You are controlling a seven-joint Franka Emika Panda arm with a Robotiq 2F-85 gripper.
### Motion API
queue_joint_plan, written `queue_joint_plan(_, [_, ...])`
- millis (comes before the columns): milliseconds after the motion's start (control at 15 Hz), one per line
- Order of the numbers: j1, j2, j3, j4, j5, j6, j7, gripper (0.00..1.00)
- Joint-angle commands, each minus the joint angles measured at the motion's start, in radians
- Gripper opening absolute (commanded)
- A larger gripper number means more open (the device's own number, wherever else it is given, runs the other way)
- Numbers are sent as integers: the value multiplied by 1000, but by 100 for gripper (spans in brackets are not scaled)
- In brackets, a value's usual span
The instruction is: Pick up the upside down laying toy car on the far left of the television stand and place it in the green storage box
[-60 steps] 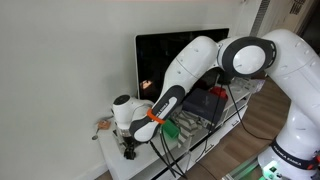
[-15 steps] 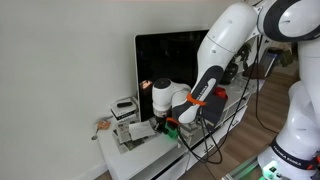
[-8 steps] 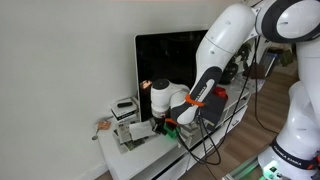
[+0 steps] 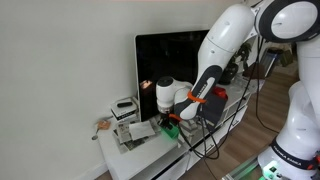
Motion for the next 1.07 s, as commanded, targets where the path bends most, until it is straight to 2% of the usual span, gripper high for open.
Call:
queue_joint_plan(0, [22,-17,-95,-53,-72,28,140,11])
queue_joint_plan(200, [12,-9,-135,-62,-106,35,205,11])
queue_joint_plan(600, [-16,18,-169,-90,-120,49,291,11])
queue_joint_plan(1000, [-24,107,-214,-65,-113,79,344,11])
